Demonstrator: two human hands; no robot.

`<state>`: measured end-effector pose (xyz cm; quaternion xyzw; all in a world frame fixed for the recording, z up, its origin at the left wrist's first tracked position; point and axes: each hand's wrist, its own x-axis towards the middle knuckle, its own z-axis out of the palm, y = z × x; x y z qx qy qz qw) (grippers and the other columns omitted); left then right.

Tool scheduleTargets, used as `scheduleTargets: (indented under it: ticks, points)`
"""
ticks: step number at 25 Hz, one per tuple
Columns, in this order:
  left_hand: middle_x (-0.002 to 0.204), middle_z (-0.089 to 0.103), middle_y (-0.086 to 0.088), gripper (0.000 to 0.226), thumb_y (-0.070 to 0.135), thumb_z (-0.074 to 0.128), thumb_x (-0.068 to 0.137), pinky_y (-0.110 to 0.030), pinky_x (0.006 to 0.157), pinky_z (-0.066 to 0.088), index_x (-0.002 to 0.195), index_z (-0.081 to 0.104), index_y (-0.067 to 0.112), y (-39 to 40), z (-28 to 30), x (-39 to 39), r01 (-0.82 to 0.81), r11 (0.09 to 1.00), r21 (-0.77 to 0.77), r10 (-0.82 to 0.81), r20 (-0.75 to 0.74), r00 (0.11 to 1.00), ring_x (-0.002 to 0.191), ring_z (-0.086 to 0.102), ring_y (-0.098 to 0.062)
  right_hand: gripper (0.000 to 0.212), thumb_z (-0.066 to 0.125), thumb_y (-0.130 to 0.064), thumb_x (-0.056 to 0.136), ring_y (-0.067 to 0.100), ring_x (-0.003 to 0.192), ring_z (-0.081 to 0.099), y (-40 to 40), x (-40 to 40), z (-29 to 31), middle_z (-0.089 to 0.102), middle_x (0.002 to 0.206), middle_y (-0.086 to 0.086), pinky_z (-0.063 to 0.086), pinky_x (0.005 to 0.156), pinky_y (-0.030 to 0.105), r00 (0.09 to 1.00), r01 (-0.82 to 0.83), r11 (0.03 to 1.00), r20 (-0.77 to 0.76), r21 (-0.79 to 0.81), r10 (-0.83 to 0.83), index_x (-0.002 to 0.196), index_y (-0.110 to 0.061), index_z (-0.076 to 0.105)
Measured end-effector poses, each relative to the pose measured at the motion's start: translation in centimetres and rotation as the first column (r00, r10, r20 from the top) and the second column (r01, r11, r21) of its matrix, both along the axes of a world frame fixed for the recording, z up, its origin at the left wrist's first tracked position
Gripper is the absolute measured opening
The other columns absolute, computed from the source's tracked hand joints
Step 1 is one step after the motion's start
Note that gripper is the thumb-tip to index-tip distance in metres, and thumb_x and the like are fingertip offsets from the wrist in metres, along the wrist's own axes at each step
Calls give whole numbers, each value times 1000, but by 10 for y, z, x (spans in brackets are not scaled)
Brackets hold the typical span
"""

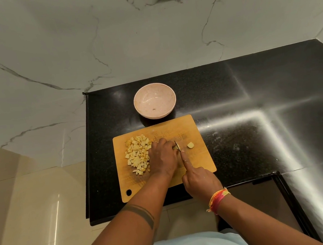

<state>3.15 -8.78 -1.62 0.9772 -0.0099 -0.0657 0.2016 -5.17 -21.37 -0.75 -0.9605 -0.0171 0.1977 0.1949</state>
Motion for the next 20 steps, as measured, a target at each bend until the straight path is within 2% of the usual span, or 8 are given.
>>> scheduleTargets:
  ticks: [6, 11, 20]
  points:
    - [122, 59, 5, 27, 38, 56, 101, -38, 99, 39, 121, 71, 25, 2, -1, 1, 26, 999, 28, -26, -1, 1000, 117, 45, -22, 85, 37, -28, 101, 20, 52, 50, -8, -35, -1, 56, 67, -1, 32, 46, 35, 999, -30, 999, -20, -31, 30, 158, -26, -26]
    - [124, 56, 6, 31, 38, 58, 100, -35, 101, 38, 129, 65, 27, 10, -5, -6, 9, 1000, -26, -8, 29, 1000, 117, 45, -19, 87, 39, -27, 99, 20, 51, 51, -10, -31, 4, 57, 64, -1, 40, 50, 37, 1000, 7, 999, -6, 45, -7, 158, -34, -25]
    - [121, 59, 7, 23, 32, 59, 100, -36, 99, 40, 121, 68, 26, 10, -8, -6, -26, 999, -42, 28, 43, 999, 113, 46, -18, 80, 37, -29, 99, 27, 57, 55, 5, 0, -2, 58, 68, 5, 49, 57, 42, 1000, 14, 998, -8, 56, -14, 161, -35, -13]
